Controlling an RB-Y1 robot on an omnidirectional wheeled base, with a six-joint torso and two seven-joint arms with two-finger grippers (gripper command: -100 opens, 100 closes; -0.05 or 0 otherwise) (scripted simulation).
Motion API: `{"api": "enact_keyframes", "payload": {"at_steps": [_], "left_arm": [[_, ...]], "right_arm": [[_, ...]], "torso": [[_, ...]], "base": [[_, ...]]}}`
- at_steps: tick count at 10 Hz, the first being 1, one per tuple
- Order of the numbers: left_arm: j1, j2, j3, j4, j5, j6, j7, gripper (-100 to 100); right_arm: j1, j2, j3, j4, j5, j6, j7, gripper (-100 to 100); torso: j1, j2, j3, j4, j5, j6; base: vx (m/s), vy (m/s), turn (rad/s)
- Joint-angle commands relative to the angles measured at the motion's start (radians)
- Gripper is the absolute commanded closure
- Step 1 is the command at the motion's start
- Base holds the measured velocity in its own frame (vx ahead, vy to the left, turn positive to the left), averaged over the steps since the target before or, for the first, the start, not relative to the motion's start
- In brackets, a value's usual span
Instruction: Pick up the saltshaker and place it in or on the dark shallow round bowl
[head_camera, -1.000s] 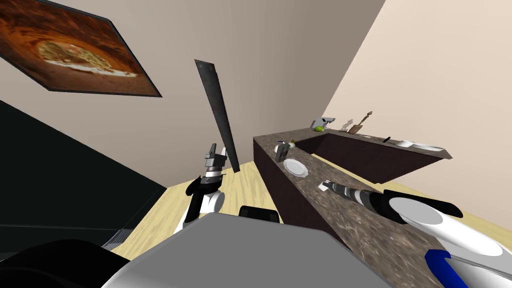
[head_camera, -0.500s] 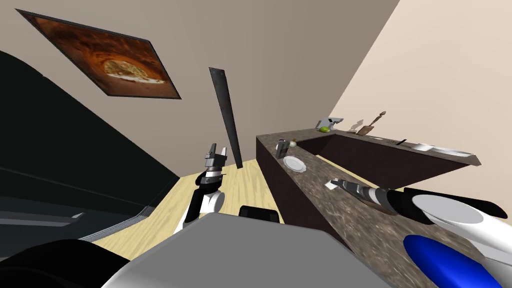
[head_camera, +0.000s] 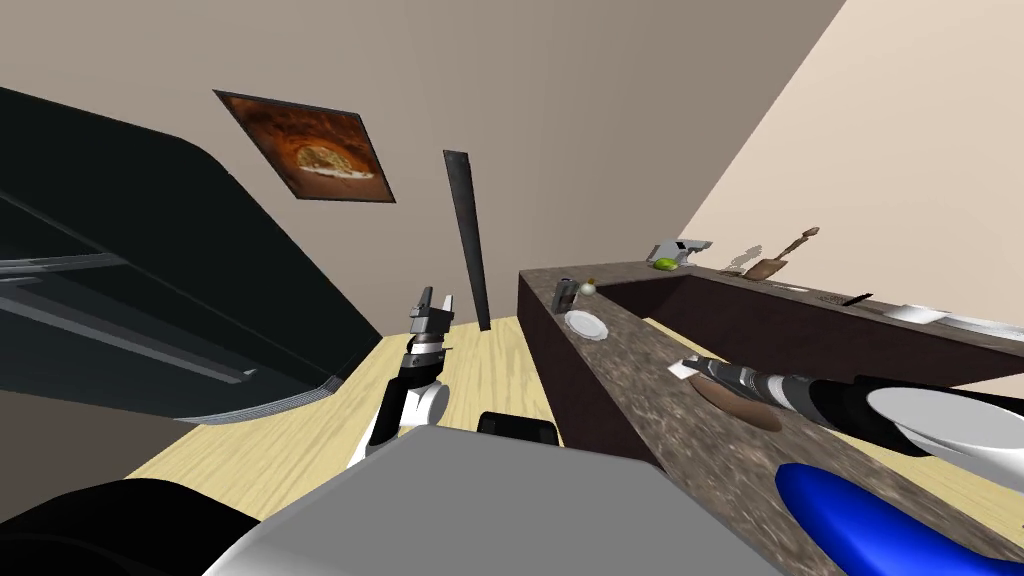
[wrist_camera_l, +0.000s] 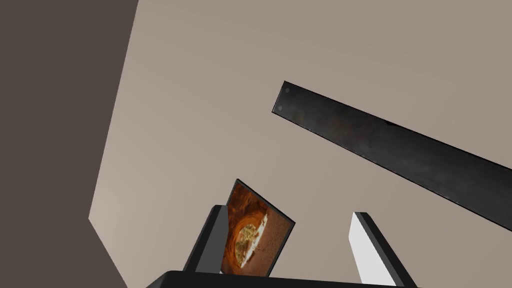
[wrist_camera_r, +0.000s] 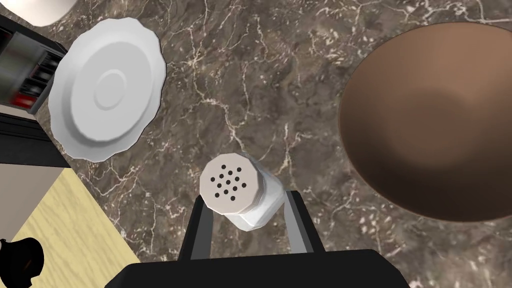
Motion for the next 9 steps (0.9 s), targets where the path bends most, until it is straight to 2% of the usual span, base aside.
{"api": "enact_keyframes", "payload": {"at_steps": [1,6,8,9], "left_arm": [[0.0,0.0,0.0,0.0,0.0,0.0,0.0,0],[0.0,0.0,0.0,0.0,0.0,0.0,0.0,0],[0.0,0.0,0.0,0.0,0.0,0.0,0.0,0],[0.0,0.0,0.0,0.0,0.0,0.0,0.0,0]], "right_arm": [[0.001,-0.011,-0.02,0.029,0.009,-0.006,0.015,100],[-0.006,-0.05,-0.089,0.122,0.078,-0.032,0.036,100],[-0.003,-0.047,-0.09,0.116,0.078,-0.032,0.034,100],[-0.003,-0.049,-0.092,0.119,0.08,-0.033,0.037,-100]], "torso": [[0.0,0.0,0.0,0.0,0.0,0.0],[0.0,-0.001,-0.001,0.0,0.0,-0.001],[0.001,-0.003,-0.002,-0.001,0.0,0.001],[0.006,-0.006,-0.004,-0.002,0.0,0.0]], "base": [[-0.097,-0.164,0.143],[-0.127,-0.161,0.223],[-0.057,-0.102,0.047],[-0.008,-0.014,-0.003]]}}
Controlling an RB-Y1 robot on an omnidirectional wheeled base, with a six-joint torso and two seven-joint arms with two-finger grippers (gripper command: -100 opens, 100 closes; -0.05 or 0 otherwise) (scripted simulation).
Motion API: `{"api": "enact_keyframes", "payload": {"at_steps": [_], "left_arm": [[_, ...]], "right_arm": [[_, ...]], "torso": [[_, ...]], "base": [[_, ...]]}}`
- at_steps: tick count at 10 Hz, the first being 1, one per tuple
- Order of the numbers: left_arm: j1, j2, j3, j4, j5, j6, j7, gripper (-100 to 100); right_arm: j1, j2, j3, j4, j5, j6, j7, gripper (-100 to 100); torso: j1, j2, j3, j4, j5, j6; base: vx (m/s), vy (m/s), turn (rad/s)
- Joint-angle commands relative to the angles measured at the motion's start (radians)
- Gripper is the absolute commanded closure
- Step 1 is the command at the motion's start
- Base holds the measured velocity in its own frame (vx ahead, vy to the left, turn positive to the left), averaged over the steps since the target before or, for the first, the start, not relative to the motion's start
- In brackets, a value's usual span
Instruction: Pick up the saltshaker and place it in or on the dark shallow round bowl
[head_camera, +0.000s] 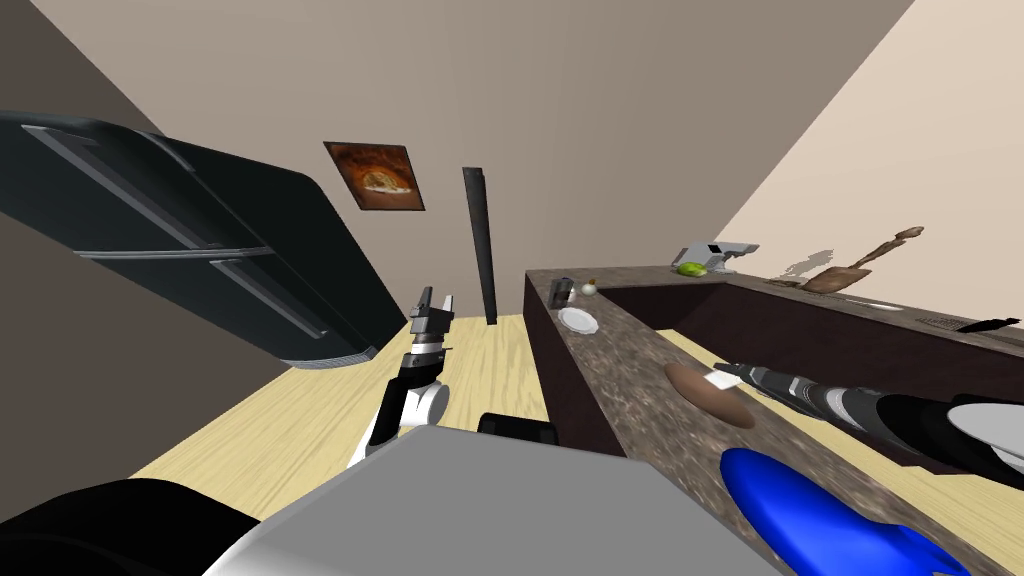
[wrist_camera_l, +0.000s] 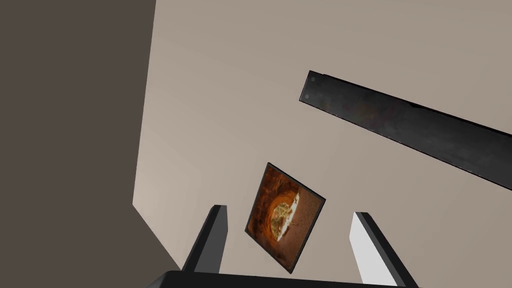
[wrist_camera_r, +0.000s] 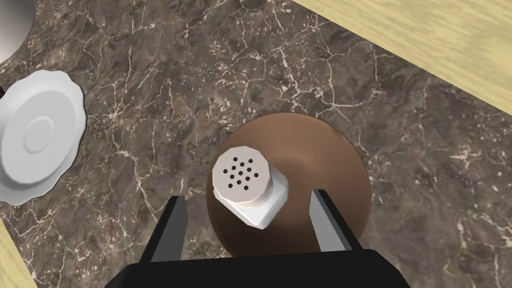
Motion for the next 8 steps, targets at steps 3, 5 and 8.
{"api": "enact_keyframes", "payload": {"at_steps": [3,5,8], "left_arm": [[0.0,0.0,0.0,0.0,0.0,0.0,0.0,0],[0.0,0.0,0.0,0.0,0.0,0.0,0.0,0],[0.0,0.0,0.0,0.0,0.0,0.0,0.0,0]], "right_arm": [[0.0,0.0,0.0,0.0,0.0,0.0,0.0,-100],[0.0,0.0,0.0,0.0,0.0,0.0,0.0,0],[0.0,-0.059,-0.064,0.066,-0.038,0.054,0.053,-100]], "torso": [[0.002,-0.001,-0.001,0.0,0.001,0.0],[0.002,-0.002,-0.001,0.0,0.001,-0.001],[0.007,-0.005,-0.003,-0.001,0.002,-0.001]], "base": [[-0.001,-0.002,0.0],[0.0,0.0,0.0],[0.036,0.052,-0.016]]}}
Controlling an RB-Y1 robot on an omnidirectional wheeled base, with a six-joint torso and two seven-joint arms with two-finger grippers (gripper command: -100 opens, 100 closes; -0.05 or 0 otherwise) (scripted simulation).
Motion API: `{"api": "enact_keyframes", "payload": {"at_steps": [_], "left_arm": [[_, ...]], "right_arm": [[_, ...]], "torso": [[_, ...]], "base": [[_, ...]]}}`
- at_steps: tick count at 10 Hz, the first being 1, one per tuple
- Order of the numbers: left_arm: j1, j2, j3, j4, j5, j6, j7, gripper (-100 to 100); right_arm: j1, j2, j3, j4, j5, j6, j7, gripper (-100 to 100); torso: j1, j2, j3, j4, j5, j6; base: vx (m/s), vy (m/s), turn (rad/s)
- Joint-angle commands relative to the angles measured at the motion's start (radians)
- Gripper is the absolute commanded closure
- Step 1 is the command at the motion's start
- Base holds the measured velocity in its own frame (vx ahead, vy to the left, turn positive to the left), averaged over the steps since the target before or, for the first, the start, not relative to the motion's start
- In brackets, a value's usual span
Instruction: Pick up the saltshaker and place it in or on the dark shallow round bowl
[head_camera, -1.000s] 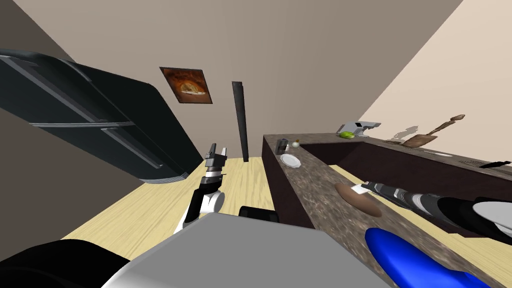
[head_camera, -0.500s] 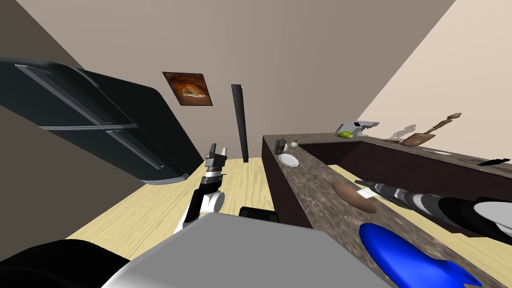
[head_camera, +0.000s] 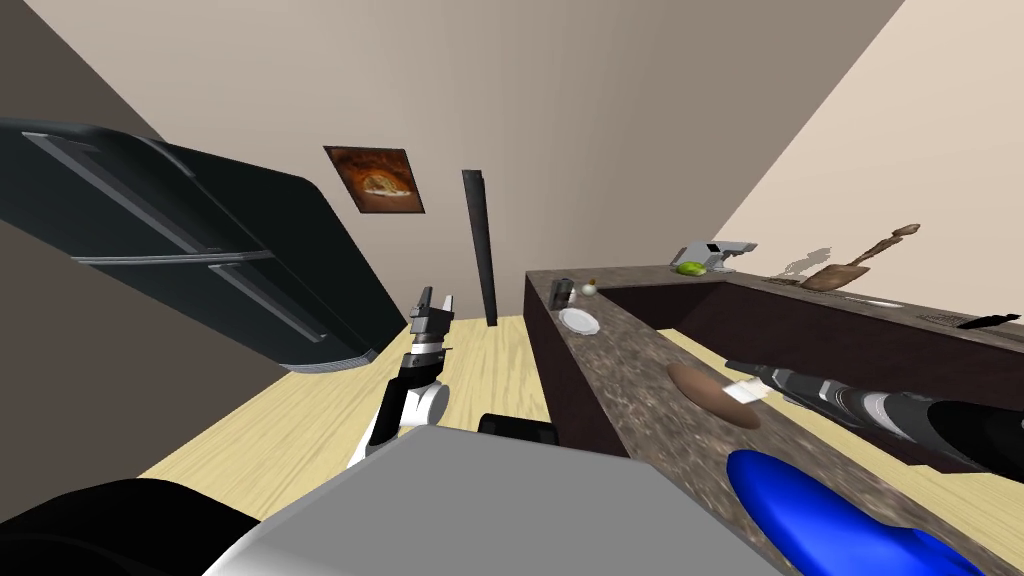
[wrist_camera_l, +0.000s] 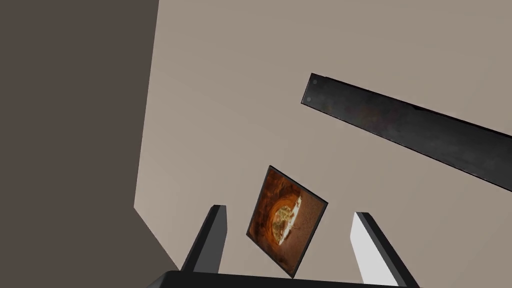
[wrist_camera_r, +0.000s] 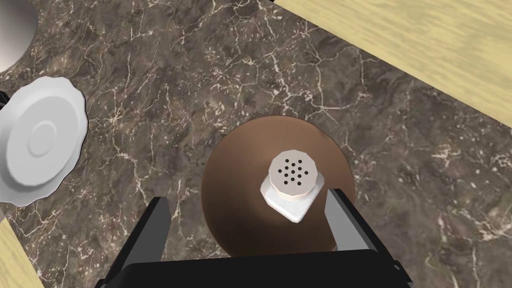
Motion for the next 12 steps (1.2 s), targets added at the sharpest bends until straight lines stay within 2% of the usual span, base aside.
{"api": "enact_keyframes", "payload": {"at_steps": [1,5,6,7,12], "left_arm": [[0.0,0.0,0.0,0.0,0.0,0.0,0.0,0],[0.0,0.0,0.0,0.0,0.0,0.0,0.0,0],[0.0,0.0,0.0,0.0,0.0,0.0,0.0,0],[0.0,0.0,0.0,0.0,0.0,0.0,0.0,0],[0.0,0.0,0.0,0.0,0.0,0.0,0.0,0]], "right_arm": [[-0.001,-0.029,-0.03,0.032,-0.02,0.027,0.026,-100],[-0.002,-0.088,-0.093,0.098,-0.058,0.081,0.079,-100],[-0.002,-0.083,-0.085,0.094,-0.055,0.072,0.074,-100],[-0.001,-0.084,-0.088,0.096,-0.056,0.076,0.077,0],[-0.002,-0.084,-0.087,0.096,-0.056,0.075,0.077,0]], "torso": [[0.0,0.0,0.0,0.0,0.0,0.0],[0.0,0.001,0.0,0.0,0.0,0.0],[-0.001,0.001,0.0,0.0,0.0,0.0],[-0.002,0.001,0.001,0.0,-0.001,0.0],[-0.004,0.002,0.001,0.0,-0.001,0.0]], "base": [[0.037,0.063,-0.012],[0.03,0.053,-0.012],[0.013,0.021,-0.008],[0.0,0.0,0.0],[0.0,0.0,0.0]]}}
